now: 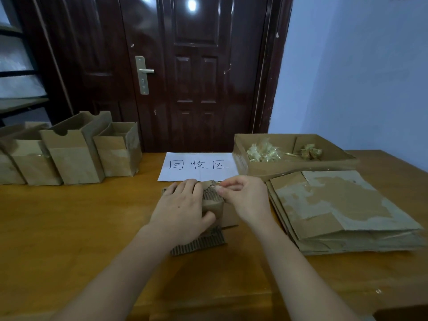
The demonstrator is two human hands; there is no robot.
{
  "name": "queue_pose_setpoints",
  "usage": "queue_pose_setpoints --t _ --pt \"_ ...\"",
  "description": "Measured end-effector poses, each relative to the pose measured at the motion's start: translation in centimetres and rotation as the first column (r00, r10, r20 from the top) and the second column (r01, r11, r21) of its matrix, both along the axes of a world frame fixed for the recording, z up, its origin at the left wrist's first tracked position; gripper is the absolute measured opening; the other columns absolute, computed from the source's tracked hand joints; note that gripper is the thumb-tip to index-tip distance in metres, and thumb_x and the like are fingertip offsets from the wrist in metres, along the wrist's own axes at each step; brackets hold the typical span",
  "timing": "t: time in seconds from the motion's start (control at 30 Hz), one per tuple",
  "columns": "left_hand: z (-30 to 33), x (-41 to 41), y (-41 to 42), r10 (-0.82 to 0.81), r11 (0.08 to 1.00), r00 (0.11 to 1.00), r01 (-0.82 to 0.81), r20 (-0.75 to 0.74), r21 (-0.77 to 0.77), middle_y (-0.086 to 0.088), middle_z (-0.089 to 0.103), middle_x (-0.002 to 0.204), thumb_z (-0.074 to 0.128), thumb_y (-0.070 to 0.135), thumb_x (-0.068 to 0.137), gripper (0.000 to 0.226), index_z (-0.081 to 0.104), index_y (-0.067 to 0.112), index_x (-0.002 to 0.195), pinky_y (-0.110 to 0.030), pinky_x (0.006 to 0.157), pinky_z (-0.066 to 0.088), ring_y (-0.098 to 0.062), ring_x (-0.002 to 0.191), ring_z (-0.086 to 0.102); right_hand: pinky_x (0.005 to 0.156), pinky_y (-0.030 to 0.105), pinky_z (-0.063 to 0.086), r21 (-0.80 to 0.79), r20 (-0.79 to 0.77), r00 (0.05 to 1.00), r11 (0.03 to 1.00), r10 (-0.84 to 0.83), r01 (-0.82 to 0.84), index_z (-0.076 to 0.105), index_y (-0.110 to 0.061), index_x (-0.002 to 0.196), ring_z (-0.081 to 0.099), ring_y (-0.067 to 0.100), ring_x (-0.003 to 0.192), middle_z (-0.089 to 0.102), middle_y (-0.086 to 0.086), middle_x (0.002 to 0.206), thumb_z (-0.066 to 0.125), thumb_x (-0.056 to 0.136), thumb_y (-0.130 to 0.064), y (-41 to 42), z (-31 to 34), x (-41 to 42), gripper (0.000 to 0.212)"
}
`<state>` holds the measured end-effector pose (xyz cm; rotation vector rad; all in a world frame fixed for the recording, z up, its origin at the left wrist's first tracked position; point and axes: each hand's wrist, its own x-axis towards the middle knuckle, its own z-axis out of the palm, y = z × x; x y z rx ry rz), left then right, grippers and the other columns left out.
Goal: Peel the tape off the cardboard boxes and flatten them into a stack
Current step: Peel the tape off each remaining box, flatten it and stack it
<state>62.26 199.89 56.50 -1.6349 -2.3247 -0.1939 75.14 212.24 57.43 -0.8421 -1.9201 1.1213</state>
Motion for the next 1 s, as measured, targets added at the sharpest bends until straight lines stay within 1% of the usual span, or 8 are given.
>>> queue_pose_setpoints --t 0.1,0.23,0.33,0.43,0.5,0.63,0.83,1.0 --pt "-0.3 -0.5 -0.1 -0.01 1.0 1.0 0.01 -0.001 -0.006 0.004 0.051 0.141 0.023 0.071 0.087 0.071 0.045 0.026 0.137 -0.041 0.117 0.034 -0.017 0.129 0.048 0.077 0.038 0.063 -0.146 -0.079 0.997 0.989 -0.025 0.013 0.076 -0.021 0.085 0.075 0.013 0.076 0.077 -0.003 0.076 0.088 0.078 -0.017 0.6 -0.4 0.5 0.014" --pt "-0.2 -0.7 -0.3 -0.022 1.0 1.0 0.022 -0.015 -0.008 0.004 0.049 0.145 0.022 0.073 0.087 0.075 0.043 0.027 0.141 -0.04 0.117 0.033 -0.017 0.131 0.047 0.067 0.013 0.052 0.088 -0.004 0.991 0.988 -0.131 0.131 0.076 -0.025 0.09 0.067 -0.006 0.079 0.073 -0.013 0.08 0.083 0.084 -0.019 0.2 -2.1 1.2 0.01" --pt "-0.1 -0.7 -0.2 -0.019 1.0 1.0 0.018 -0.023 -0.012 0.003 0.05 0.144 0.02 0.073 0.085 0.077 0.043 0.026 0.141 -0.04 0.117 0.034 -0.017 0.131 0.048 0.077 0.011 0.054 0.161 -0.059 0.997 0.985 -0.053 0.062 0.077 -0.029 0.102 0.066 -0.008 0.092 0.074 -0.018 0.092 0.074 0.092 -0.022 -0.6 -3.0 0.9 0.012" --pt "-0.1 -0.7 -0.2 -0.014 1.0 0.999 0.014 -0.035 -0.008 0.003 0.05 0.144 0.022 0.073 0.086 0.076 0.043 0.025 0.142 -0.04 0.116 0.035 -0.017 0.131 0.048 0.082 0.023 0.059 -0.154 -0.293 0.956 0.985 0.026 -0.074 0.076 -0.026 0.111 0.071 0.005 0.101 0.077 -0.011 0.103 0.069 0.096 -0.018 -0.8 -3.2 0.7 0.018" --pt "-0.2 -0.7 -0.2 -0.015 1.0 0.999 0.015 -0.044 0.009 0.002 0.052 0.142 0.025 0.072 0.087 0.074 0.046 0.024 0.14 -0.039 0.115 0.036 -0.018 0.128 0.05 0.082 0.027 0.06 -0.429 -0.412 0.911 0.878 0.02 -0.213 0.074 -0.022 0.112 0.072 0.013 0.104 0.077 -0.004 0.107 0.071 0.094 -0.014 -0.8 -3.2 0.7 0.019" --pt "-0.4 -0.7 -0.1 -0.007 1.0 0.999 0.008 -0.047 0.011 0.002 0.053 0.141 0.026 0.073 0.087 0.076 0.047 0.024 0.14 -0.04 0.114 0.037 -0.018 0.127 0.051 0.087 0.032 0.059 -0.582 -0.352 0.917 0.723 0.189 -0.373 0.075 -0.014 0.112 0.072 0.02 0.107 0.077 0.004 0.111 0.067 0.097 -0.017 -0.3 -3.2 1.1 0.018" --pt "-0.5 -0.9 0.0 -0.014 1.0 0.999 0.015 -0.049 0.021 0.002 0.053 0.142 0.025 0.073 0.086 0.076 0.047 0.023 0.139 -0.041 0.114 0.037 -0.019 0.128 0.051 0.081 0.029 0.062 -0.424 -0.197 0.979 0.894 0.061 -0.141 0.078 -0.018 0.096 0.073 0.012 0.093 0.078 -0.006 0.093 0.07 0.095 -0.014 -0.2 -3.1 0.6 0.01" --pt "-0.6 -1.0 -0.1 -0.022 0.999 0.999 0.024 -0.043 0.026 0.002 0.052 0.142 0.026 0.073 0.087 0.074 0.047 0.024 0.139 -0.04 0.115 0.035 -0.018 0.129 0.05 0.079 0.028 0.061 -0.463 -0.275 0.961 0.873 0.026 -0.156 0.075 -0.015 0.102 0.075 0.016 0.093 0.079 0.001 0.095 0.077 0.088 -0.007 -0.2 -2.9 0.4 0.017"
